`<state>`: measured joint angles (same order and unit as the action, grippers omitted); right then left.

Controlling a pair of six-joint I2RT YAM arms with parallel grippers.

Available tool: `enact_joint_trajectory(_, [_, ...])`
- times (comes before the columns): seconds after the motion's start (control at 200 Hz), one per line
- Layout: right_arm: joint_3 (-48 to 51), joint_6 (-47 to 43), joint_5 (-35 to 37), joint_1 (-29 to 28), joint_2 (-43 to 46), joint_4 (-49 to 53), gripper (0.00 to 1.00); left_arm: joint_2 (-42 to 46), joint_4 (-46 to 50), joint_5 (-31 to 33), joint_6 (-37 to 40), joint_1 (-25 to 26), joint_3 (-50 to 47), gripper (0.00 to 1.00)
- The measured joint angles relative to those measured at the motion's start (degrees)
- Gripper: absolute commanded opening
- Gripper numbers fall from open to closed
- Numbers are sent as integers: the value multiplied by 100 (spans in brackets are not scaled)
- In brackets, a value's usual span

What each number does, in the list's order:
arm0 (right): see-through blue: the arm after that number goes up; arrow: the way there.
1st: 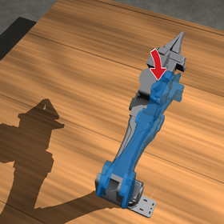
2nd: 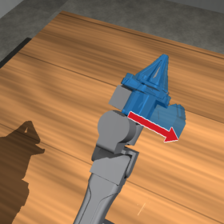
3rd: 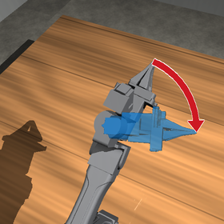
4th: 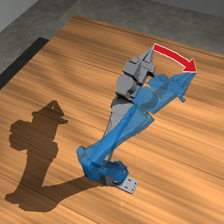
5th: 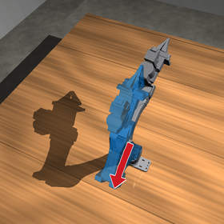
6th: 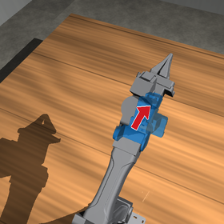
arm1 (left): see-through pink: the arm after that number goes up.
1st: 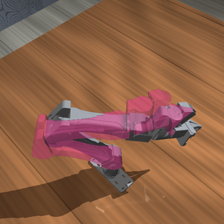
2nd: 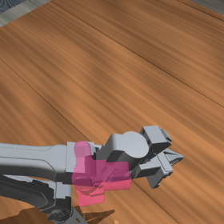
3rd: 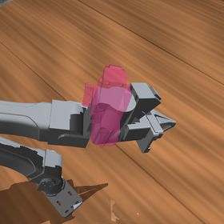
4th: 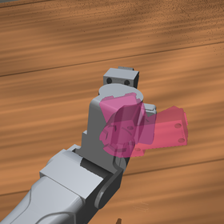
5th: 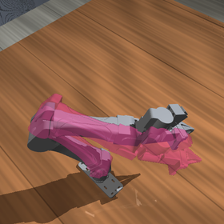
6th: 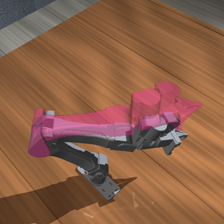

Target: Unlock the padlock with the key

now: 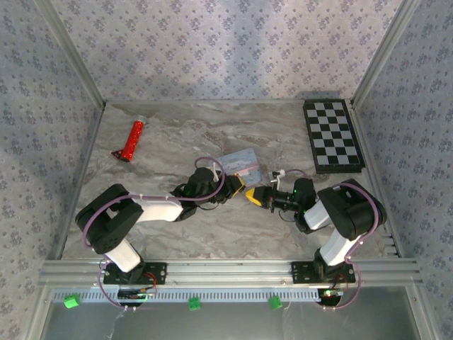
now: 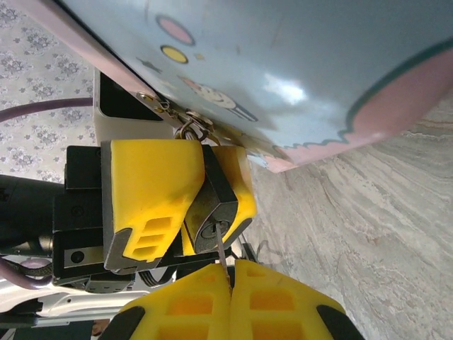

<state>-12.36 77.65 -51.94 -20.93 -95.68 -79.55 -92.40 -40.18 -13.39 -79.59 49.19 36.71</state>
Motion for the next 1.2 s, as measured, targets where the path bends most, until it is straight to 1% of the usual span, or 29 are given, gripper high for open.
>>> enact_joint_trajectory(0.235, [0, 44, 52, 15, 0, 7, 0, -46, -48, 31, 0, 0, 0, 0])
enact_joint_trajectory(0.47, [0, 101, 352, -109, 0, 7, 0, -72, -81, 153, -2, 0, 0, 0])
enact_joint_trajectory(0.675, [15, 105, 588, -170, 39, 4, 0, -74, -125, 415, -52, 61, -2, 0])
enact_joint_trajectory(0.924, [24, 153, 800, -199, 164, 4, 1, -96, -420, 763, -254, 153, -68, 0])
enact_joint_trajectory(1.204, [66, 153, 931, -216, 175, -2, 3, -109, -553, 927, -306, 208, -149, 0])
